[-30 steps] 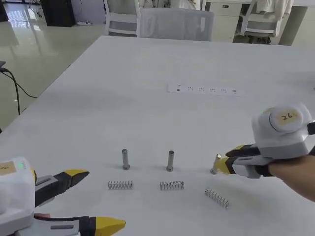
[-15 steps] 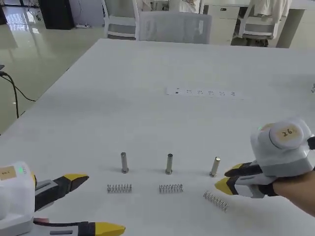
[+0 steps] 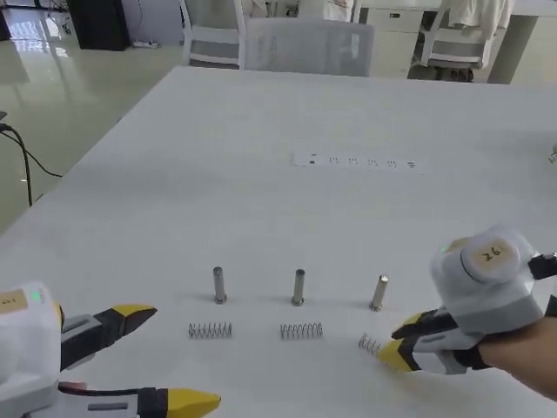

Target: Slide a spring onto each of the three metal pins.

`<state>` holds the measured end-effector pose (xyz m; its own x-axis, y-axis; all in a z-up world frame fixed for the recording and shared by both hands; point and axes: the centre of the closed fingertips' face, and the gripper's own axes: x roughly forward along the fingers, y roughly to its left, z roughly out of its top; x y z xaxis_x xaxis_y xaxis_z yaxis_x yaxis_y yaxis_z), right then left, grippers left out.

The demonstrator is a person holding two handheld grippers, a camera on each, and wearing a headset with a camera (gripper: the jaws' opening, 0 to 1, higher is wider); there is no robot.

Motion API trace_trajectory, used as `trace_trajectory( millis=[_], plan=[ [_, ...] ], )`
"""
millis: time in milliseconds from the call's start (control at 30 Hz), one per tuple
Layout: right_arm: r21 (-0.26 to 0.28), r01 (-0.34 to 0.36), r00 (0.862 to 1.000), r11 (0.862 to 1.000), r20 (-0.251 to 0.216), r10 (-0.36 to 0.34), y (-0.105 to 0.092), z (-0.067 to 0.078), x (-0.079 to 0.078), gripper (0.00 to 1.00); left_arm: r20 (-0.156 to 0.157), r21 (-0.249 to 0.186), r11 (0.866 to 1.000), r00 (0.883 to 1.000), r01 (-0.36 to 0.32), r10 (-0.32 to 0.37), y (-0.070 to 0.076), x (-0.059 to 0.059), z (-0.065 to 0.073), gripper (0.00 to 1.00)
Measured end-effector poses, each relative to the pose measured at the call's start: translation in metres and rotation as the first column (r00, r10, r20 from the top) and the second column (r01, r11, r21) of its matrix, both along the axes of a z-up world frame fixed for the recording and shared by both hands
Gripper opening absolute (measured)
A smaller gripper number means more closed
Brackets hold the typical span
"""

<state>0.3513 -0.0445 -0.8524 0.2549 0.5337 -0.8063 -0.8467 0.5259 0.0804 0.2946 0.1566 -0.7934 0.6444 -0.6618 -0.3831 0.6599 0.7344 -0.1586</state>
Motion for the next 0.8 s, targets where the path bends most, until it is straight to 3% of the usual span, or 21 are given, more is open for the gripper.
trace_trajectory(
  millis=[500, 800],
  plan=[
    [-0.058, -0.044, 0.999, 0.997, -0.018, 0.043, -0.001, -0.012, -0.01, 0.15, 0.0, -0.006, 1.0, 1.0, 0.002, -0.002, -0.001, 0.0, 0.0, 0.82],
    [-0.104, -0.09, 0.995, 0.991, 0.021, 0.093, -0.002, -0.013, -0.009, 0.12, -0.001, -0.004, 1.0, 1.0, 0.001, -0.001, -0.001, -0.001, 0.0, 0.81]
  ],
)
